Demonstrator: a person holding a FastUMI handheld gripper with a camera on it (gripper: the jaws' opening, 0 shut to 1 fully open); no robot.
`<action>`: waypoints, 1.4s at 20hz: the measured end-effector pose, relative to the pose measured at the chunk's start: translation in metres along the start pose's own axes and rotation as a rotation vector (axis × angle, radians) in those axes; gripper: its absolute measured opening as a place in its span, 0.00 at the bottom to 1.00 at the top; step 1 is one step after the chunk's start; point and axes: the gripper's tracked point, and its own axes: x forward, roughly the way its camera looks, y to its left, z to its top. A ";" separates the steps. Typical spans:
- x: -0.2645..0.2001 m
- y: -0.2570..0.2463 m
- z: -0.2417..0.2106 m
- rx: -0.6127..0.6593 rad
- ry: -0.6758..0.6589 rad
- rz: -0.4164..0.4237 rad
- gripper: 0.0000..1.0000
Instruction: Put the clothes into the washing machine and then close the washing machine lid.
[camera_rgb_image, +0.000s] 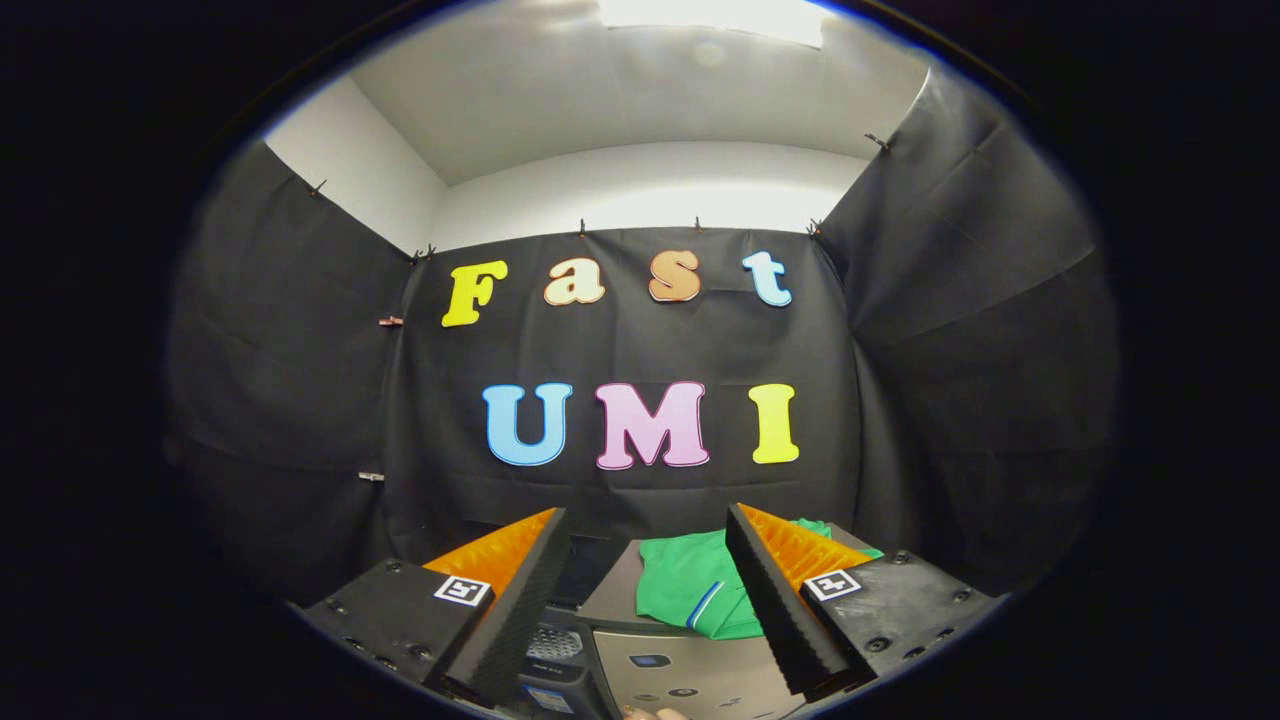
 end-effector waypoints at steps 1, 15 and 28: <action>0.001 0.001 -0.001 -0.002 0.003 0.003 0.98; 0.019 -0.016 -0.011 -0.022 0.030 -0.039 0.98; 0.121 -0.083 0.002 -0.064 0.100 -0.118 0.98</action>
